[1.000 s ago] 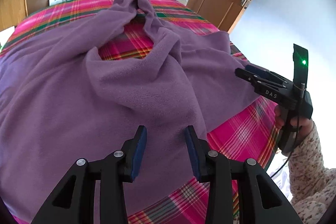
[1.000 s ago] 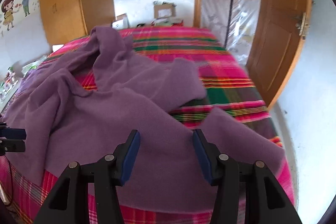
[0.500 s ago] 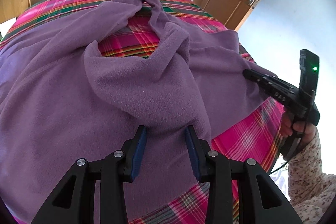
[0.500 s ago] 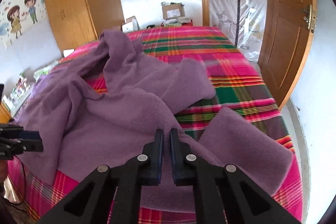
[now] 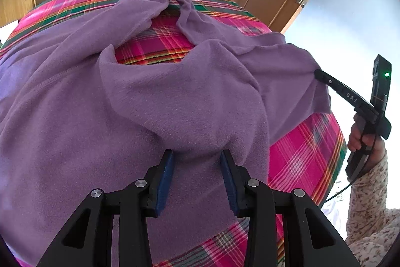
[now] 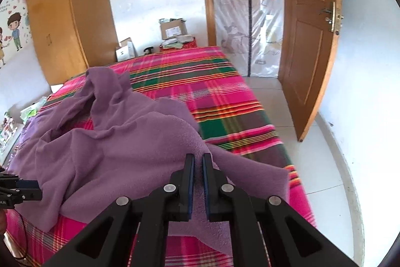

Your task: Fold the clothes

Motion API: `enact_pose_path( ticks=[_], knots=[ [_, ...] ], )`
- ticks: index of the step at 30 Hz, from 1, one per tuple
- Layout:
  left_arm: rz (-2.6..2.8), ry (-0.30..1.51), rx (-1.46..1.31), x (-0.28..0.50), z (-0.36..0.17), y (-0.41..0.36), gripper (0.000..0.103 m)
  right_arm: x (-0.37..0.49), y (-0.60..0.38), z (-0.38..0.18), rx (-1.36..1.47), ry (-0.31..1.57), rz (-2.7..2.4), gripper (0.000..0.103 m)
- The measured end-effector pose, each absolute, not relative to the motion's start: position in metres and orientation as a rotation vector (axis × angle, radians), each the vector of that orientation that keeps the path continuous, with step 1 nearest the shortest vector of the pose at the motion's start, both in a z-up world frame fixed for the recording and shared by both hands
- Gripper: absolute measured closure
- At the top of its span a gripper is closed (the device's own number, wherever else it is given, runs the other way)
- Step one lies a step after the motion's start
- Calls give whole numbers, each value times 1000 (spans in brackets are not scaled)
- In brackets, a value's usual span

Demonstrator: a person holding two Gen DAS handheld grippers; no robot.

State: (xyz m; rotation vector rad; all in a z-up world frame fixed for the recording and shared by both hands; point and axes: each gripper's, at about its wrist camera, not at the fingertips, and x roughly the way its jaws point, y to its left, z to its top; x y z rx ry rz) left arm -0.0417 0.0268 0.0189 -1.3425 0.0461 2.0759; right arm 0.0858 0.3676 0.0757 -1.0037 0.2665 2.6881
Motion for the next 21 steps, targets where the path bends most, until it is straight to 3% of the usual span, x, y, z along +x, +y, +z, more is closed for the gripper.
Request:
enact_pose_path(
  ticks=[14,21],
  knots=[
    [2073,15,-1368,-44,15,22,63,82,398,78,-993,229,2541,96],
    [2071,25,-1366,-43,14,23,64,66,398,62,-1047,124,2484,96]
  ],
)
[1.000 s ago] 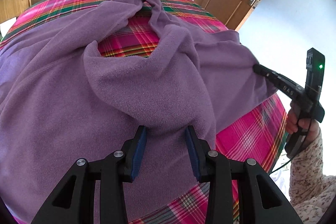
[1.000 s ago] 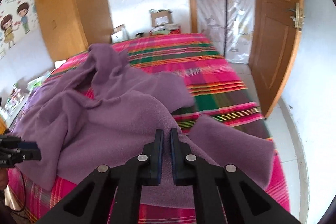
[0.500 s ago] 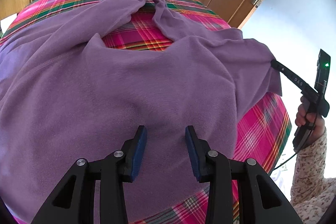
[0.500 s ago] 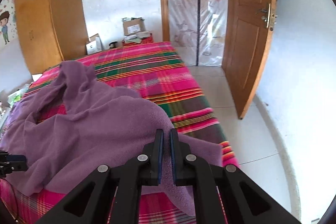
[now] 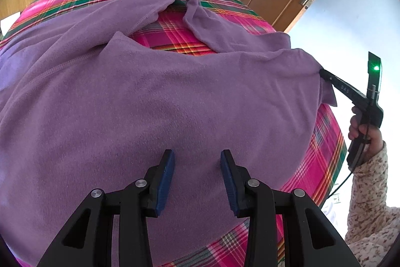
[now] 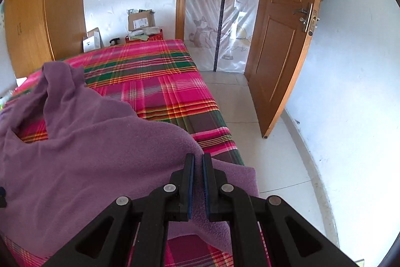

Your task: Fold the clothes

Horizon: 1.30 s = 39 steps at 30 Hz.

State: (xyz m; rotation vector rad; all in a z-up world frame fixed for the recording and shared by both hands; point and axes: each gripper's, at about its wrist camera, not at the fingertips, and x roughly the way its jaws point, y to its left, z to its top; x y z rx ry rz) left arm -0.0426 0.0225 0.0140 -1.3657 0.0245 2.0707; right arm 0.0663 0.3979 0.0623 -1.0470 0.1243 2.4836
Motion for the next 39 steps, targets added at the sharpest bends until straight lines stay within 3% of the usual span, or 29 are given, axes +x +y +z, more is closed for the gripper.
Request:
enact_pose_path(
  ticks=[8,13,30,39],
  knots=[
    [2055,22,-1354,-40,17,29,63,79,404,72,-997,254,2554,91],
    [2036,20,-1334,-36,21,37,63,105,413,84,-907,370,2589,72],
    [1940,107,-1314,-27,17,76,63,141,463,56,-843,685,2478,57],
    [1928,124,-1312,-29,15,85,63,104,455,37,-993,554,2465,56]
  ],
)
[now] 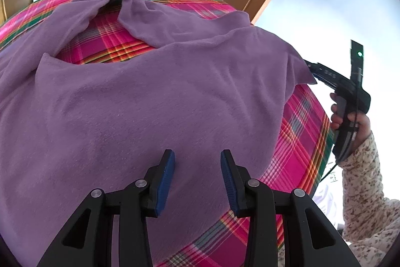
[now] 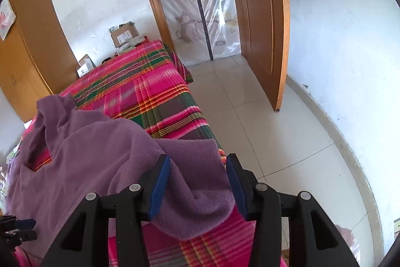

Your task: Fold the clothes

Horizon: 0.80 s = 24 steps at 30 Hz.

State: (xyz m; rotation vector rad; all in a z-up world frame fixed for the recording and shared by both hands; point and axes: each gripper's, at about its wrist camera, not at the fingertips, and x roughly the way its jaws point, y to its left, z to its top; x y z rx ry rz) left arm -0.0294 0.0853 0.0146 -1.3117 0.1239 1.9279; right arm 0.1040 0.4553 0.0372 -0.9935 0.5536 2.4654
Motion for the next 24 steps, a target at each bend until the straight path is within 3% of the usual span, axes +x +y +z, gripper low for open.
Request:
enact_pose_path(
  ticks=[11,14,16,19,24],
  knots=[
    [1893,157,-1283,-26,21,109,63,84,457,28,-1069,521,2458,58],
    [1883,182,-1282,-25,20,121,63,83,454,28,-1071,494,2471,69],
    [1873,186,-1285,-26,20,127,63,82,451,29,-1072,472,2480,85],
    [1860,184,-1290,-29,18,134,63,80,450,32,-1066,458,2498,91],
    [1853,177,-1300,-35,15,136,63,90,454,40,-983,482,2518,93]
  ],
)
